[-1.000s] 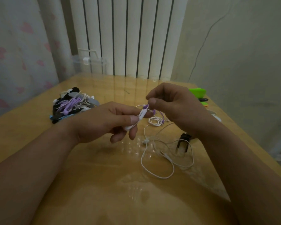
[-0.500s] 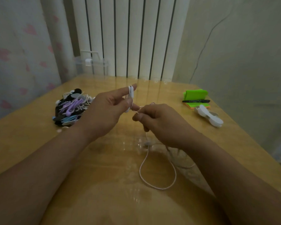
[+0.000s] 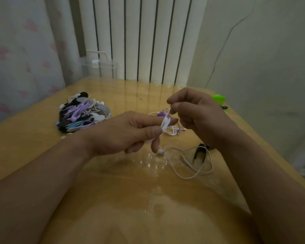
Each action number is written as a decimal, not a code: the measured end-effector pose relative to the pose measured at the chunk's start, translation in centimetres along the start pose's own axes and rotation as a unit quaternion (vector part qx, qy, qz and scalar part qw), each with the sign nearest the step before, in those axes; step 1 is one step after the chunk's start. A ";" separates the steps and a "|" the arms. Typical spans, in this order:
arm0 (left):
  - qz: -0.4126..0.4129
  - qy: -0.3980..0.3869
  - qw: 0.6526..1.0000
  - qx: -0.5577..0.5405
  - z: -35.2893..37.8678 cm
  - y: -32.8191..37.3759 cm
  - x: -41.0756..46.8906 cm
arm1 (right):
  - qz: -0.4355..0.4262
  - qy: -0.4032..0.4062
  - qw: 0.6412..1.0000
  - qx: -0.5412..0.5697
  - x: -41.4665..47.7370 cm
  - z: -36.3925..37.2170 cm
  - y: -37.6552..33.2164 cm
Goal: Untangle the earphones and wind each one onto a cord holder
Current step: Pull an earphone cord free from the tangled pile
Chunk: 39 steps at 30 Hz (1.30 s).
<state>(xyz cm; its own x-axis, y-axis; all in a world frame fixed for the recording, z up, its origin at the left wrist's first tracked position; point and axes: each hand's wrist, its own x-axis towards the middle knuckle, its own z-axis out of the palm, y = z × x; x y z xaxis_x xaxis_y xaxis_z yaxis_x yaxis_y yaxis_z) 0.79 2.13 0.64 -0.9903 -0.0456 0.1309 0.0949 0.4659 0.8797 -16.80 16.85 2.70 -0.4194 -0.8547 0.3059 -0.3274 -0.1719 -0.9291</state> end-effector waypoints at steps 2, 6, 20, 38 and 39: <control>0.035 0.000 0.996 -0.082 -0.1 0.0 0.0 | 0.017 -0.026 0.999 0.033 0.0 0.3 0.6; 0.059 0.117 0.975 -0.177 -0.8 -0.6 0.4 | 0.042 -0.050 0.994 -0.087 -0.3 2.3 1.5; -0.020 0.150 0.960 0.234 -0.2 -1.4 0.7 | -0.017 0.016 0.944 -0.329 -0.5 2.4 0.4; 0.021 0.325 0.945 0.043 -1.2 -1.6 0.6 | 0.023 -0.128 0.947 -0.294 -0.8 4.7 1.7; 0.019 0.319 0.943 0.098 -1.2 -1.9 0.7 | 0.017 -0.120 0.947 -0.297 -0.9 4.8 1.3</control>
<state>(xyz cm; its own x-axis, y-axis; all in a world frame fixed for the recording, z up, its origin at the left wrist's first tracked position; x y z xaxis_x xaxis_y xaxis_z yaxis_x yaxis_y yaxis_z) 0.07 0.12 -0.42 -0.7187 -0.5179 0.4639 0.0478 0.6289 0.7761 -12.81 15.09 0.22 -0.2574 -0.9537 0.1552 -0.7655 0.1033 -0.6351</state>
